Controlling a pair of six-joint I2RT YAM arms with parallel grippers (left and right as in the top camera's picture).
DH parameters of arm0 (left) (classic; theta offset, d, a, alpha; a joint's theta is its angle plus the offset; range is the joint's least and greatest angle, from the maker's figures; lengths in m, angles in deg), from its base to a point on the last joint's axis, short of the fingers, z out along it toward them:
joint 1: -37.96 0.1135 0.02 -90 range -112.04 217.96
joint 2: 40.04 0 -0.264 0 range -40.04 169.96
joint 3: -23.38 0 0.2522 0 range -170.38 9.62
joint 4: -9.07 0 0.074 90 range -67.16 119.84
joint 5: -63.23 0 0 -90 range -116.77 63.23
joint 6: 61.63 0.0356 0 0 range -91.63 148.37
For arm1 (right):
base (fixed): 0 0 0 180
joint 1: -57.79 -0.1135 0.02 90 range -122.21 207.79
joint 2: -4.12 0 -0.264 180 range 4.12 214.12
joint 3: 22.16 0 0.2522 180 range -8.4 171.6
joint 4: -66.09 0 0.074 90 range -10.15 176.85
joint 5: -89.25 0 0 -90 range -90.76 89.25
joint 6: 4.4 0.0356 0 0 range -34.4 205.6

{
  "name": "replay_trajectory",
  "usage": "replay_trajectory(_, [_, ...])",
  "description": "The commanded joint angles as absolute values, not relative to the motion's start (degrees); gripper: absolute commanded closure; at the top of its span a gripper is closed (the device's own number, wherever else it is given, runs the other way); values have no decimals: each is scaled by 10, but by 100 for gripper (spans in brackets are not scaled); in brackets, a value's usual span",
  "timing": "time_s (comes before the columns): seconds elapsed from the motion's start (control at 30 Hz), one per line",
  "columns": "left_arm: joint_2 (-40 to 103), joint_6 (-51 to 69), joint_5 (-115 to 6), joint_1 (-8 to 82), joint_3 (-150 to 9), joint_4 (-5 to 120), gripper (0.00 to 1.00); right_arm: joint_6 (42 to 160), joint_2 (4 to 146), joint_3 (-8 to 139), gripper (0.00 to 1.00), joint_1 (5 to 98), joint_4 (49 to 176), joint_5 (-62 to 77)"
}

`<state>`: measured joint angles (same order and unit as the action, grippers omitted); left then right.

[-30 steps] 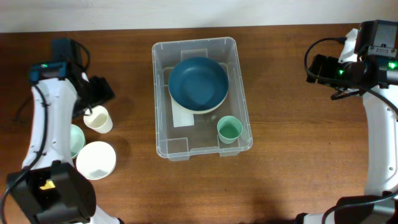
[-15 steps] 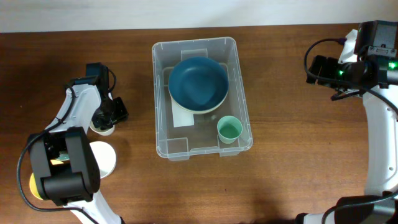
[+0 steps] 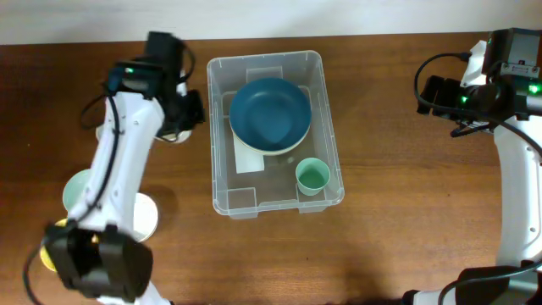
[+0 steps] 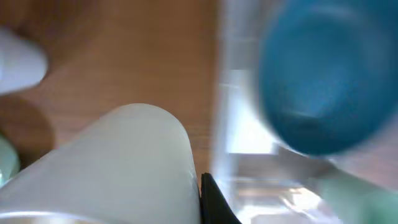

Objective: Pack container
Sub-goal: 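Move the left gripper to the white cup and grasp it, then lower the white cup into the mint green cup and release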

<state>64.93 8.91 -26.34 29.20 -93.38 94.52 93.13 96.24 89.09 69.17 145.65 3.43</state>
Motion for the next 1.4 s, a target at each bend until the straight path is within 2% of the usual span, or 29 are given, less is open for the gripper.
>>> replay_trajectory(0.0, [571,51,-266,172,-963,947,99,934,965,889,1,691,1456,35])
replay_trajectory(0.2, [583,-2,-266,-8,-962,893,99,934,965,889,1,691,1458,35])
replay_trajectory(0.3, [608,-32,-266,-63,-962,865,99,934,965,889,1,691,1461,35])
replay_trajectory(0.47, [647,-46,-292,-99,-962,867,99,934,965,889,1,691,1461,35])
replay_trajectory(0.67, [702,-46,-326,-101,-962,876,99,934,965,889,1,691,1461,35])
replay_trajectory(0.7, [707,-46,-326,-101,-962,876,96,934,965,889,1,691,1461,35])
replay_trajectory(0.73, [713,-46,-326,-101,-962,876,89,934,965,889,1,691,1461,35])
replay_trajectory(0.8, [718,-44,-329,-101,-962,876,56,934,965,889,1,691,1461,35])
replay_trajectory(0.9, [719,-38,-332,-100,-962,876,33,934,965,889,1,691,1461,35])
replay_trajectory(1.1, [708,-33,-262,-22,-993,948,29,934,965,889,1,691,1462,35])
replay_trajectory(1.17, [695,-33,-227,33,-1004,980,25,934,965,889,1,691,1462,35])
replay_trajectory(1.23, [679,-32,-208,109,-1004,995,17,934,965,889,1,691,1462,35])
replay_trajectory(1.37, [680,13,-209,251,-1003,983,16,934,965,889,1,691,1461,35])
